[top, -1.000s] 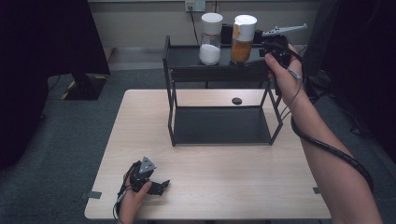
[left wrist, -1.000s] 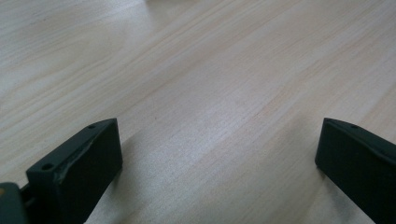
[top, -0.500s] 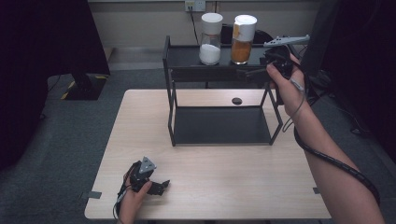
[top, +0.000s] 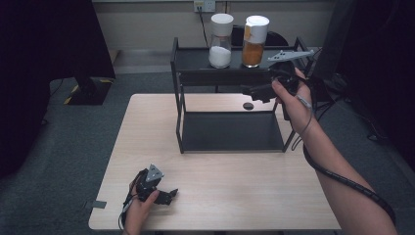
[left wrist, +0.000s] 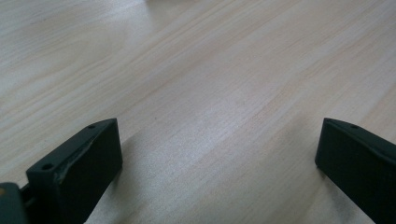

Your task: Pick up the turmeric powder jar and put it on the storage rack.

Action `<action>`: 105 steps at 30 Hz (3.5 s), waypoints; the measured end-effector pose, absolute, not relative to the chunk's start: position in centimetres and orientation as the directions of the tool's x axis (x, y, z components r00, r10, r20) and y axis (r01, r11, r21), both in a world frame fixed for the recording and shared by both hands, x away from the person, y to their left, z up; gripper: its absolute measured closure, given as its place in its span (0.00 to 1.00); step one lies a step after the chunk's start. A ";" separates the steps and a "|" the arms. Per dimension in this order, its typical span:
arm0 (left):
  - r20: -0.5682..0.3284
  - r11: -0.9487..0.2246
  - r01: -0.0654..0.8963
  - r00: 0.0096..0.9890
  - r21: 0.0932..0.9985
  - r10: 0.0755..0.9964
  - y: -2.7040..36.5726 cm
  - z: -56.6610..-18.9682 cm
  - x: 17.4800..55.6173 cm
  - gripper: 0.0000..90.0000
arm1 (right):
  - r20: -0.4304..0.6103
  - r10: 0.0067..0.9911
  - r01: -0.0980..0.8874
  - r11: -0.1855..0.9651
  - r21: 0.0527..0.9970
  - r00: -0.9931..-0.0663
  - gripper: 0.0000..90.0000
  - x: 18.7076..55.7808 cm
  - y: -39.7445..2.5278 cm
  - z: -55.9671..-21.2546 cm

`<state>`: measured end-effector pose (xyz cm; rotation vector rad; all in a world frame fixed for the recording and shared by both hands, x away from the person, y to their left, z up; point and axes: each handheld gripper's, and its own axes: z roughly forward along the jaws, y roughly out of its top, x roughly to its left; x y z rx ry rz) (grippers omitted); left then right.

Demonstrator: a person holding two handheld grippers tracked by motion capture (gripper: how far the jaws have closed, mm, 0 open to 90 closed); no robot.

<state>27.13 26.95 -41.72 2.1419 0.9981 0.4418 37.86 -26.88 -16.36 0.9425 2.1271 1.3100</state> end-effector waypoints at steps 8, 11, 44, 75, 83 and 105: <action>0.006 -0.440 0.520 0.641 0.732 0.767 26.9 -41.7 27.1 0.00 | -0.027 0.740 0.313 0.317 0.895 -0.672 0.01 37.7 -26.4 -17.7; 0.007 -0.441 0.519 0.641 0.732 0.767 26.9 -41.7 27.1 0.00 | -0.030 0.737 0.309 0.320 0.895 -0.675 0.01 37.7 -26.3 -18.1; 0.006 -0.441 0.521 0.642 0.731 0.767 26.9 -41.7 27.1 0.00 | 0.032 0.695 0.352 0.323 0.879 -0.719 0.01 37.4 -26.0 -23.6; 0.006 -0.441 0.521 0.642 0.731 0.767 26.9 -41.7 27.1 0.00 | 0.105 0.686 0.416 0.306 0.856 -0.720 0.01 37.1 -27.3 -29.4; 0.006 -0.441 0.520 0.642 0.731 0.767 26.9 -41.7 27.1 0.00 | 0.131 0.687 0.442 0.298 0.846 -0.714 0.01 37.0 -28.0 -31.0; 0.006 -0.441 0.520 0.642 0.731 0.767 26.9 -41.7 27.1 0.00 | 0.167 0.692 0.484 0.291 0.825 -0.702 0.02 36.2 -29.2 -34.6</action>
